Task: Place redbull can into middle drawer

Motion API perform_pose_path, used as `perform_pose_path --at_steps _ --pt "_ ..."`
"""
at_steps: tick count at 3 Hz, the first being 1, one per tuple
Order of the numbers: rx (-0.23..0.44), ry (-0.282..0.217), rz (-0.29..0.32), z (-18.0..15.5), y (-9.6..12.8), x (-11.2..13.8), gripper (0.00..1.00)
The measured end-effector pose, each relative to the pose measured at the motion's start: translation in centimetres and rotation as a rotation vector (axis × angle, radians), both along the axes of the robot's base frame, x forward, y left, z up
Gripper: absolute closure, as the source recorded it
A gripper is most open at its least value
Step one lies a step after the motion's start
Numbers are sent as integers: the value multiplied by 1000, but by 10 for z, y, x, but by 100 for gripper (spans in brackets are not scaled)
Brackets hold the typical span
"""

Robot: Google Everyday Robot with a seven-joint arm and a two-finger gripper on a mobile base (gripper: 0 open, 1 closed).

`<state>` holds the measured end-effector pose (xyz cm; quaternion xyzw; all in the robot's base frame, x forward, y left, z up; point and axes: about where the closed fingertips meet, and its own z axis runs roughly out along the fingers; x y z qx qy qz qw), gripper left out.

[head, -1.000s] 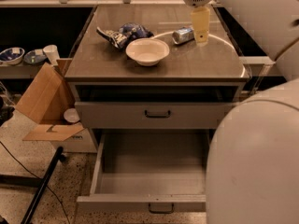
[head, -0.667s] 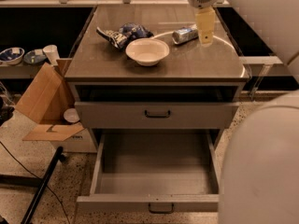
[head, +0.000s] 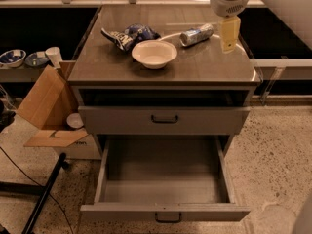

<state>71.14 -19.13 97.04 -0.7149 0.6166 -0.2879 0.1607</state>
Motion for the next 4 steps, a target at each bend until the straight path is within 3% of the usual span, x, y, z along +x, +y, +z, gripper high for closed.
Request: perform_pose_path --at_steps 2,3,4 --pt "87 -94 176 0 1 27 0" --pt "70 -119 242 7 17 39 0" --pt "71 -119 241 7 18 39 0"
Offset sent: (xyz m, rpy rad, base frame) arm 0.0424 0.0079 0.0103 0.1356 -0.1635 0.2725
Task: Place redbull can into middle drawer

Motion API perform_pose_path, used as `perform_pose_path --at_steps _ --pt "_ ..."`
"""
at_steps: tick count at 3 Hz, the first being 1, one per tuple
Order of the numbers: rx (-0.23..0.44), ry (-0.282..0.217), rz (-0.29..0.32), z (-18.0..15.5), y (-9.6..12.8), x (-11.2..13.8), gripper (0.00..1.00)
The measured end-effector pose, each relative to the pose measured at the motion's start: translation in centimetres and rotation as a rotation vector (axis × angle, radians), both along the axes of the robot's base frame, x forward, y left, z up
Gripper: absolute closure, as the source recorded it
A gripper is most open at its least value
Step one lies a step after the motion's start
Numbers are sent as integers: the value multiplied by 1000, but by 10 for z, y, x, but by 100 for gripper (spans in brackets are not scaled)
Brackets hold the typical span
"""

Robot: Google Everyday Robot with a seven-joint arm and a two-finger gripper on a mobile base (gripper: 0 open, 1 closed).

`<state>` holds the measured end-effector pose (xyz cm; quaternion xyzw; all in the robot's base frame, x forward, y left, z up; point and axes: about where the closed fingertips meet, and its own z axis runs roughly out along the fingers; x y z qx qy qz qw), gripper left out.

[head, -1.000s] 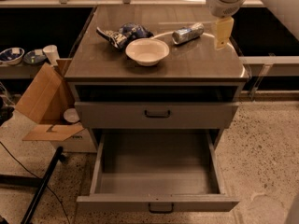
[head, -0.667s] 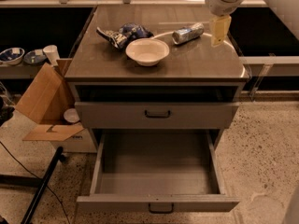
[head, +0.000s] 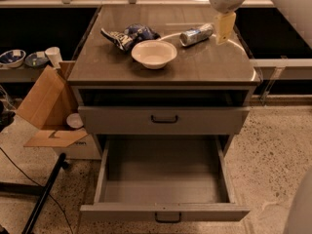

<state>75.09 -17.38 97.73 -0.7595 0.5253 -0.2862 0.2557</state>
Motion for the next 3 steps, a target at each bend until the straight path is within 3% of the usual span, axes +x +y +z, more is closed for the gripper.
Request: perform_pose_path --at_steps 2,3 --pt "10 50 14 -36 10 49 0" --pt "-37 90 28 -48 13 62 0"
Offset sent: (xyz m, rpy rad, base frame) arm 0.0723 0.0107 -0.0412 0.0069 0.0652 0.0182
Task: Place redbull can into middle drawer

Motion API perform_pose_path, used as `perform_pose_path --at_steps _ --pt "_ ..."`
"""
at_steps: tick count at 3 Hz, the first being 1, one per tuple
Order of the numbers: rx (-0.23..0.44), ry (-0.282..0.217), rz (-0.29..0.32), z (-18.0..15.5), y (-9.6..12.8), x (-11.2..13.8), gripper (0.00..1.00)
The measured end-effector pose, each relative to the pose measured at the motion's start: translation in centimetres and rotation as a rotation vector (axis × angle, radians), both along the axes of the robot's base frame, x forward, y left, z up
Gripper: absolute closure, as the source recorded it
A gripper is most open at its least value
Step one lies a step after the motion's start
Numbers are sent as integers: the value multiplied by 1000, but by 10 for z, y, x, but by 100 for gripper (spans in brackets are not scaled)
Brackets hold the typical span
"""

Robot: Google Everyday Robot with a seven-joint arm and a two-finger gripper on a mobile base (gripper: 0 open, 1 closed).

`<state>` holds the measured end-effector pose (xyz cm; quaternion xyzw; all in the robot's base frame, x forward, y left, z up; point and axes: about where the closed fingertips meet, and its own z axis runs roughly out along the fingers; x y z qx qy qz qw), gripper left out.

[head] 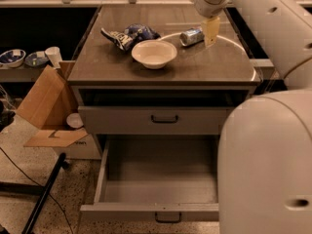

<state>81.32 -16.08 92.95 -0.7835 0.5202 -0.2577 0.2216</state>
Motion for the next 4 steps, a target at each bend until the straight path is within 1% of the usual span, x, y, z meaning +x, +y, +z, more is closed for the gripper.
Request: perform_pose_path --at_steps 1,2,3,4 --pt "-66 39 18 -12 3 14 0" --pt "-137 67 31 -19 5 23 0" --pt "-180 107 49 -32 9 34 0" --pt "-175 113 43 -38 10 37 0"
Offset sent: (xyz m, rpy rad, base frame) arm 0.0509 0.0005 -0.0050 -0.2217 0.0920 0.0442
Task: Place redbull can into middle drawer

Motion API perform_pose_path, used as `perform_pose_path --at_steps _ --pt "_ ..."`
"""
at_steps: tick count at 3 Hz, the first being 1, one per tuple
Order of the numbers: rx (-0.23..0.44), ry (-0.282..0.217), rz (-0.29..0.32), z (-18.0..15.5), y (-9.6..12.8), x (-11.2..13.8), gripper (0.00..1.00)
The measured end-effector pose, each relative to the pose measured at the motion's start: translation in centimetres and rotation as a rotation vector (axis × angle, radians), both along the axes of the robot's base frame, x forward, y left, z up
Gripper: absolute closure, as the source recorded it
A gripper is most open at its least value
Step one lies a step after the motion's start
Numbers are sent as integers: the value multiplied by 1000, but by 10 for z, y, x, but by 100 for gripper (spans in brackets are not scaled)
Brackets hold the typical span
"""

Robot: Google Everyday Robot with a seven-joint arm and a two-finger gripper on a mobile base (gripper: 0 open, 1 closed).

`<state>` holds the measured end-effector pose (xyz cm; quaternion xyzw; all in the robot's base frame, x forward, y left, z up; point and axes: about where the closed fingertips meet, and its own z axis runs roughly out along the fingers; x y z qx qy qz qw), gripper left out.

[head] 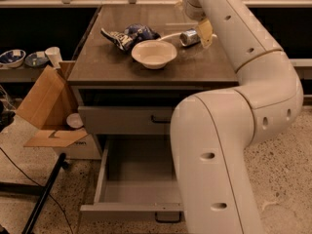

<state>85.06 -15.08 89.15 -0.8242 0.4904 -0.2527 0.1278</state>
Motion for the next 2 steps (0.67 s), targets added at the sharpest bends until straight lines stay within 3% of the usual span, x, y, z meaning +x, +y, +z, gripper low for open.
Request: perform_pose_path --at_steps 2 --pt "100 -30 -26 -14 -19 11 0"
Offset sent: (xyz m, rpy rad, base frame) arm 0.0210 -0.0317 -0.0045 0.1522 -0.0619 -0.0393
